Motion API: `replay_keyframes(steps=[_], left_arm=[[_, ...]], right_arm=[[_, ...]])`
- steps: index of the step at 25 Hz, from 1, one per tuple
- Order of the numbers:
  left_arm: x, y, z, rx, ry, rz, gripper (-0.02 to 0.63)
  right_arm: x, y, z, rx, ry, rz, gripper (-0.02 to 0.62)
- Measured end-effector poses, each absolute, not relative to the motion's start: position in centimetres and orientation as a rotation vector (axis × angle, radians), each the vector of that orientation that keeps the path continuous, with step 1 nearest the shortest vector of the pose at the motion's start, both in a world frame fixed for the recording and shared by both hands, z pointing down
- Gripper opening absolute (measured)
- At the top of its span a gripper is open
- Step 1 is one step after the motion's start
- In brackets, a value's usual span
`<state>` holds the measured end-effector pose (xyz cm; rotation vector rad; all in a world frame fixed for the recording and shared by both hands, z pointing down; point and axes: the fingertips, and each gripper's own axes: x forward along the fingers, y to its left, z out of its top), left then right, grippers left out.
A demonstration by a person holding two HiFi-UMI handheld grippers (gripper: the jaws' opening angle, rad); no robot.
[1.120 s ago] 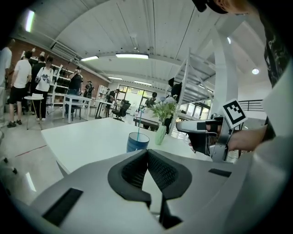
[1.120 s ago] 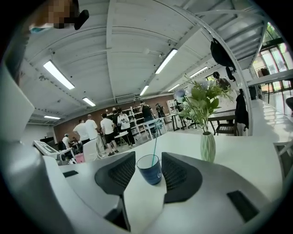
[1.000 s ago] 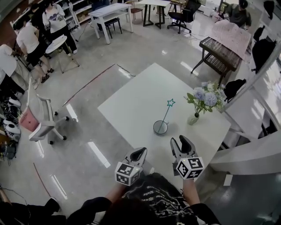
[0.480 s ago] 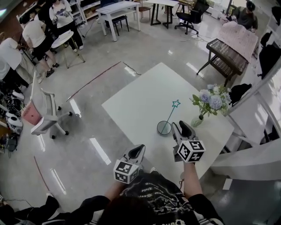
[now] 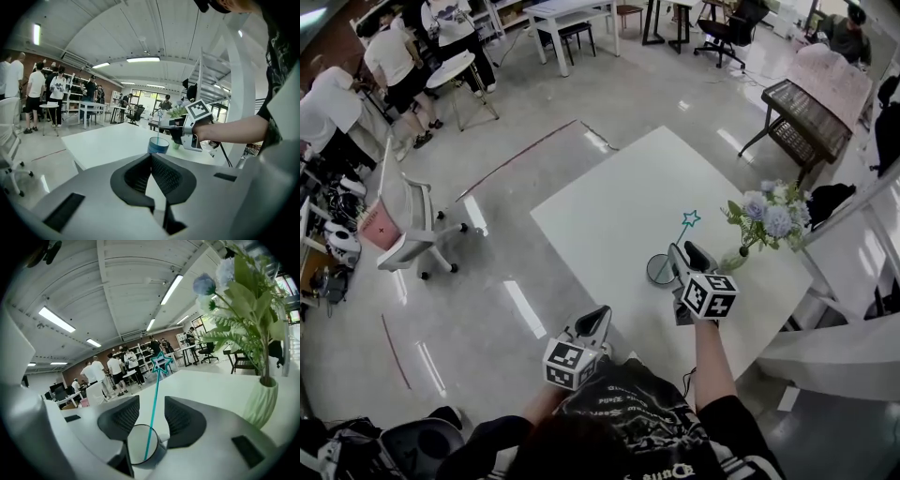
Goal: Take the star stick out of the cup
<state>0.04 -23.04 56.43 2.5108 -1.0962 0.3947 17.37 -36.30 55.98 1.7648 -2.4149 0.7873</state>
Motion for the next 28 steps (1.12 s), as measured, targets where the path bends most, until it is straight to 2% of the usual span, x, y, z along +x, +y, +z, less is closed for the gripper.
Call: replay_keyframes(steps=[9,13,16,18,28], left_arm=[[-1.7,-23.3,56.6,2.484,-1.164,0.417,0.02],[-1.8,-23.6,57.0,2.479,-1.185,0.416,0.02],[-2.1,-23.5,56.8,2.474,-1.191,0.418,0.02],[-2.6,-23.4,56.5,2.471,-1.194,0.42,0.02],[-3.0,-23.5,56.1,2.48,-1.189,0.4,0.02]], right_arm=[[17.2,-38.3,57.7,1.741,-2.401,0.881,0.136],[17.6,-38.5,58.5,1.748,-2.387,0.892,0.076],[17.6,-38.5,58.6,1.747,-2.382,0.904,0.059],[17.2,-38.3,58.2,1.743,-2.386,0.902,0.018],[16.3,-38.3,56.2,1.736,-2.455,0.842,0.006]])
